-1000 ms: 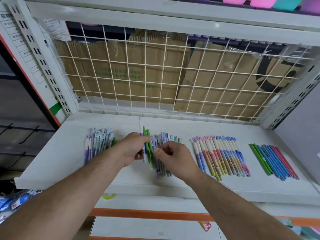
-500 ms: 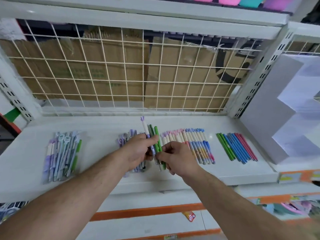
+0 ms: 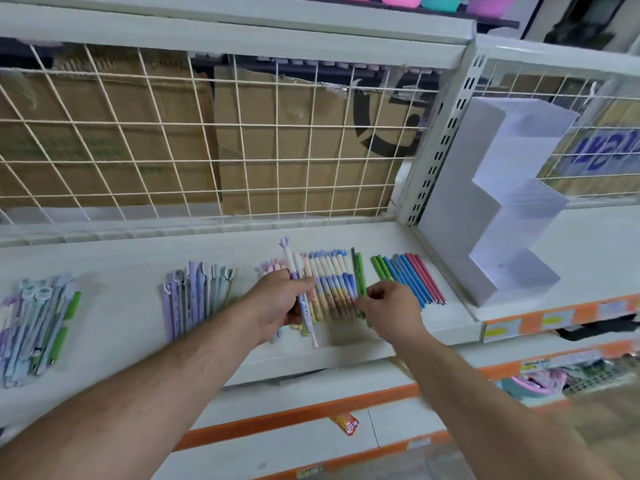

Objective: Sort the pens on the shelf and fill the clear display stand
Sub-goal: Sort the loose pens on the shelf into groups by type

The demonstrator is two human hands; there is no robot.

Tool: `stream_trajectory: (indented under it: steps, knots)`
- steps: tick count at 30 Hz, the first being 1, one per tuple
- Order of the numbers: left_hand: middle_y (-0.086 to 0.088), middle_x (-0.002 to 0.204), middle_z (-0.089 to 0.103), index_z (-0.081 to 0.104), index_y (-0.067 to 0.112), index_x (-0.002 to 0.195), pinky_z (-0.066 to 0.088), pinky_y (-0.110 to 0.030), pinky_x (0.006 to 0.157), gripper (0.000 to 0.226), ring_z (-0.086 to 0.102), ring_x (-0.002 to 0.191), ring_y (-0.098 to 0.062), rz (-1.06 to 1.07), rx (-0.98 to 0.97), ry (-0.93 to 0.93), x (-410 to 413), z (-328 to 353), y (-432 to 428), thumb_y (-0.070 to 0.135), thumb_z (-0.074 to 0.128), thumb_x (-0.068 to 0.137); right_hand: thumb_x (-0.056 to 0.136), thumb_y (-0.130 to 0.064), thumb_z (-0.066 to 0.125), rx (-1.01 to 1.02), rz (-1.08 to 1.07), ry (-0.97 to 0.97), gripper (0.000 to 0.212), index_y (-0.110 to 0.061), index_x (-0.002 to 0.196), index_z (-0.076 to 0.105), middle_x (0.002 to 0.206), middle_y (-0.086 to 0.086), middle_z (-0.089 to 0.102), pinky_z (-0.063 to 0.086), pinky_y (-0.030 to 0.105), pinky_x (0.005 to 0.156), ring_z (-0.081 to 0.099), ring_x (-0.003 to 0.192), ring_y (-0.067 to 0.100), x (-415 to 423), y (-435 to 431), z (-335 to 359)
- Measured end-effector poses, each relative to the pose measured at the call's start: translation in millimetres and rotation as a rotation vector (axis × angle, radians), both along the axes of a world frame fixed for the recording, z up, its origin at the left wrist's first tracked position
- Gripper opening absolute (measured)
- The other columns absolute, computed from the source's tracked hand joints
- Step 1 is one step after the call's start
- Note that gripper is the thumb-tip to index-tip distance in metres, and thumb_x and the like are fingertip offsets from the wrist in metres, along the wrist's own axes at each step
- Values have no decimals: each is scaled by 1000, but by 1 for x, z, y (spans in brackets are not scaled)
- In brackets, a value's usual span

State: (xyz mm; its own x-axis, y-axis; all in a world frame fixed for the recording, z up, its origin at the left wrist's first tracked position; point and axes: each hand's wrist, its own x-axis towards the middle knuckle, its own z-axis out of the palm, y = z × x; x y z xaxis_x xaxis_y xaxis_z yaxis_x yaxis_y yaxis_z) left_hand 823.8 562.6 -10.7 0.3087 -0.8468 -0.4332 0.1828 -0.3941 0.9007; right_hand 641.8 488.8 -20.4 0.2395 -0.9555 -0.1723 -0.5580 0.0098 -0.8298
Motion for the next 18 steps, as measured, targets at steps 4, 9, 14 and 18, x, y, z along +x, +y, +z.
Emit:
stream_trajectory:
  steps: [4,9,14,18]
  knots:
    - [-4,63,50,56,11,90,37,-28,54,11,43,56,-19,-3,-17,16,-12,-4,-7,15,56,100,80,-5,66,-58,-63,136,22,-18,63,60,60,-3,58,36,22,52,55,60,17,-24,-30,-9]
    - [-5,65,50,57,9,90,36,-26,51,11,43,55,-18,22,-6,2,-18,-4,-11,14,56,100,80,-7,64,-106,7,326,7,-7,76,68,67,3,63,37,24,49,55,61,19,-27,-49,-16]
    - [-6,67,49,57,10,82,34,-29,54,16,41,57,-20,49,3,-4,-13,-7,-14,13,57,98,85,-5,56,-159,41,456,7,-7,82,62,70,3,59,33,25,45,52,60,17,-20,-60,-23]
    - [-6,66,49,58,8,91,36,-28,53,11,42,58,-20,59,16,4,-10,-11,-15,16,59,98,88,-7,58,-191,41,474,3,-9,88,60,74,3,59,32,25,46,51,62,14,-16,-66,-28]
